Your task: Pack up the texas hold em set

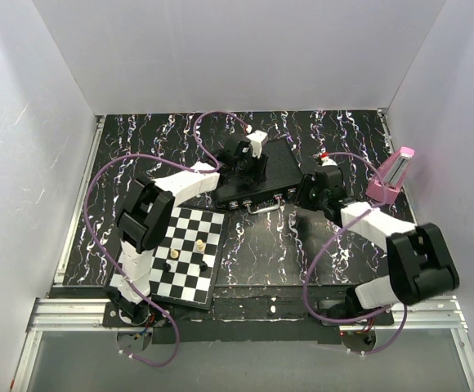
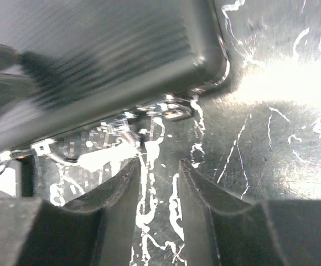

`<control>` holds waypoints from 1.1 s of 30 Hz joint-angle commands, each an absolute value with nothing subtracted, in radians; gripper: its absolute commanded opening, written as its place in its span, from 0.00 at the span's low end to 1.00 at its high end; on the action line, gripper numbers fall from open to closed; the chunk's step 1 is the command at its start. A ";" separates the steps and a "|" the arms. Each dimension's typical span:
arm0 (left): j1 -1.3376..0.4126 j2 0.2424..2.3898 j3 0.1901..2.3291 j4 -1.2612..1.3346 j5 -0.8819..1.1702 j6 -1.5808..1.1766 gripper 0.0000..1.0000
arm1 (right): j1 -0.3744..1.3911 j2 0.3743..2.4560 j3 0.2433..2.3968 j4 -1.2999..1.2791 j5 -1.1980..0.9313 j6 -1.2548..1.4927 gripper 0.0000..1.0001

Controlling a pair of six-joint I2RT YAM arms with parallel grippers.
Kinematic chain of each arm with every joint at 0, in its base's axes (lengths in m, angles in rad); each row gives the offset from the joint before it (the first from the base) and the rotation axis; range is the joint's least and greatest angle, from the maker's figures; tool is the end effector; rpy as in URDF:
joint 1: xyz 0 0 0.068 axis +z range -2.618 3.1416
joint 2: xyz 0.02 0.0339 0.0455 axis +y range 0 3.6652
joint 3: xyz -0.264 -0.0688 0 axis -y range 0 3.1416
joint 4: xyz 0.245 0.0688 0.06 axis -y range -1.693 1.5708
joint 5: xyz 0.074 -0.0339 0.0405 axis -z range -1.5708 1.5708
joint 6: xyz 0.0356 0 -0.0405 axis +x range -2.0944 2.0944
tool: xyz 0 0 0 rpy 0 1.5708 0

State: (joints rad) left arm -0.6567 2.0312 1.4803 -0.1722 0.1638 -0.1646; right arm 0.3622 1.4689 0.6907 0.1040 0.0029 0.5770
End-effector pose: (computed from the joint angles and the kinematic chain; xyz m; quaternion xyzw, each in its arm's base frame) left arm 0.3602 -0.2850 0.2007 0.2539 0.8729 -0.2320 0.3460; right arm 0.2762 0.1046 0.1785 0.0972 0.8959 0.1950 0.3871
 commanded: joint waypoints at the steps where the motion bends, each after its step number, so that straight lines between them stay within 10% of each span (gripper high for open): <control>1: -0.661 2.016 1.439 -0.397 0.149 -0.153 0.48 | 0.370 1.315 0.710 0.042 0.037 0.497 0.47; 8: -0.657 1.896 1.471 -0.397 0.146 -0.144 0.87 | 0.362 1.330 0.916 -0.227 0.117 0.377 0.58; 13: -0.643 1.795 1.447 -0.402 0.132 -0.138 0.95 | 0.339 1.402 1.043 -0.259 0.091 0.362 0.60; 23: -0.640 1.577 1.316 -0.448 0.136 -0.169 0.81 | 0.331 1.762 1.380 -0.432 -0.029 0.311 0.32; 33: -0.667 1.551 1.209 -0.454 0.179 -0.265 0.56 | 0.333 1.953 1.468 -0.523 -0.074 0.310 0.25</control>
